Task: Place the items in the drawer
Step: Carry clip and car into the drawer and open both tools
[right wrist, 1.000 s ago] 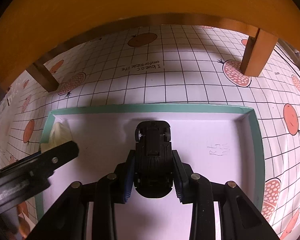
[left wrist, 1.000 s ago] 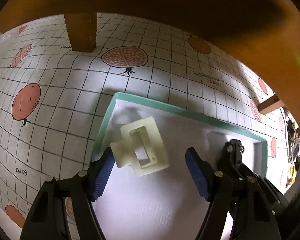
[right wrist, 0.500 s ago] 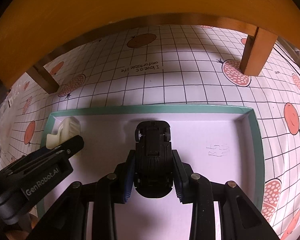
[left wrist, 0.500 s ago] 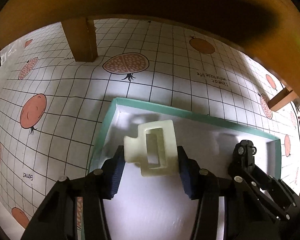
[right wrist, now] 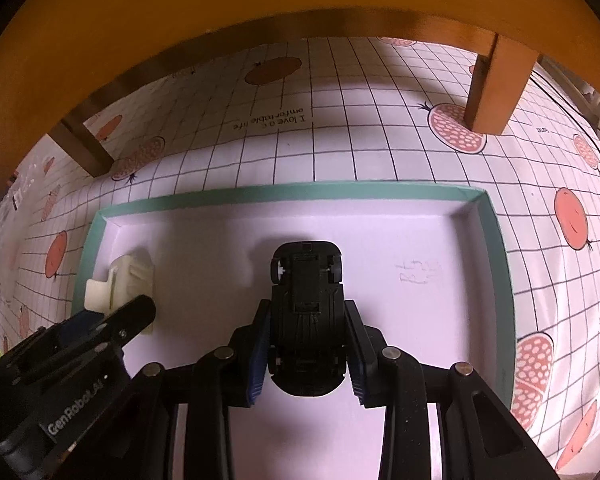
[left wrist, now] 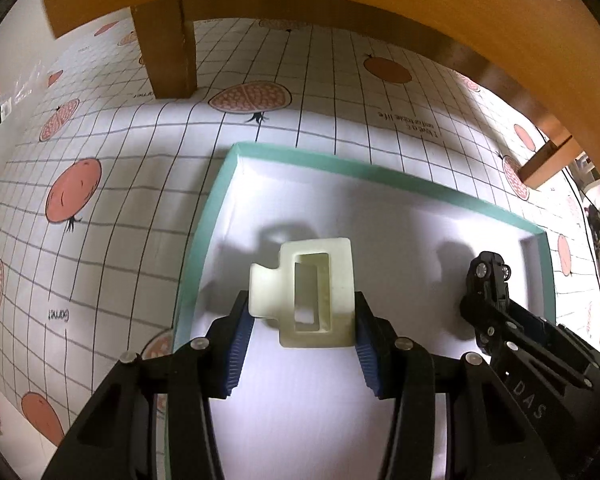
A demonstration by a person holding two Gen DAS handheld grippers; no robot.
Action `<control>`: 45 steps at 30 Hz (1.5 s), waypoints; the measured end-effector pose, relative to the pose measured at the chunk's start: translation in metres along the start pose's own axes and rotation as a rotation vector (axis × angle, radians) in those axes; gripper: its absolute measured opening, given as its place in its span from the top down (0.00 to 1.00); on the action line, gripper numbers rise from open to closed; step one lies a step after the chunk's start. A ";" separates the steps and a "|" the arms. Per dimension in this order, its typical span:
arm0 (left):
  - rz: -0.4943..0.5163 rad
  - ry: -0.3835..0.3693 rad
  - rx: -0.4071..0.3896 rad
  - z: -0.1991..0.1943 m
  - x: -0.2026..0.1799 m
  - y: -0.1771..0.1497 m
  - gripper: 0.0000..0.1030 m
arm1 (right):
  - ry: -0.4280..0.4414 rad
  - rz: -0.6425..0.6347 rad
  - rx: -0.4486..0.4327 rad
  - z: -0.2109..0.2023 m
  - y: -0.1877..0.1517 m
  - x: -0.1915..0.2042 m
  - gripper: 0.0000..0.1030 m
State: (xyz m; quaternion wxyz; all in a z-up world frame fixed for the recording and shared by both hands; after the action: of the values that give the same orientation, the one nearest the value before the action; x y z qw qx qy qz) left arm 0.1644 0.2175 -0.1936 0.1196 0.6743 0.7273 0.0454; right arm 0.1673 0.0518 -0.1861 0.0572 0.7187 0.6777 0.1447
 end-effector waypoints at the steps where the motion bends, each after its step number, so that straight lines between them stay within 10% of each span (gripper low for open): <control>1: 0.000 -0.003 0.001 -0.002 0.001 -0.002 0.53 | -0.004 0.000 0.002 -0.001 -0.001 -0.001 0.65; 15: 0.008 -0.049 -0.019 -0.030 0.000 -0.016 0.54 | -0.013 0.011 -0.020 -0.032 -0.019 -0.010 0.66; 34: 0.132 -0.254 -0.446 -0.230 -0.035 0.027 0.54 | 0.041 -0.045 -0.345 -0.187 0.003 0.013 0.66; 45: 0.192 -0.236 -0.555 -0.270 -0.052 0.102 0.54 | 0.063 -0.096 -0.522 -0.266 0.066 0.031 0.66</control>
State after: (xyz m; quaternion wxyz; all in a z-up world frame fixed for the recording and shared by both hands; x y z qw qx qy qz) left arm 0.2027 0.2009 0.0966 0.3780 0.6822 0.6011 0.1747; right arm 0.1561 0.0473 0.0897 0.2263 0.6417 0.6521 0.3344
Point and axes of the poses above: each gripper's, at about its wrist camera, not at the fingertips, and z roughly the way its jaws point, x to its left, y to its top, the point moved 4 cm from there along z, roughly the way its jaws point, and after that the axes turned 5 degrees about x, right-handed, at the moved point
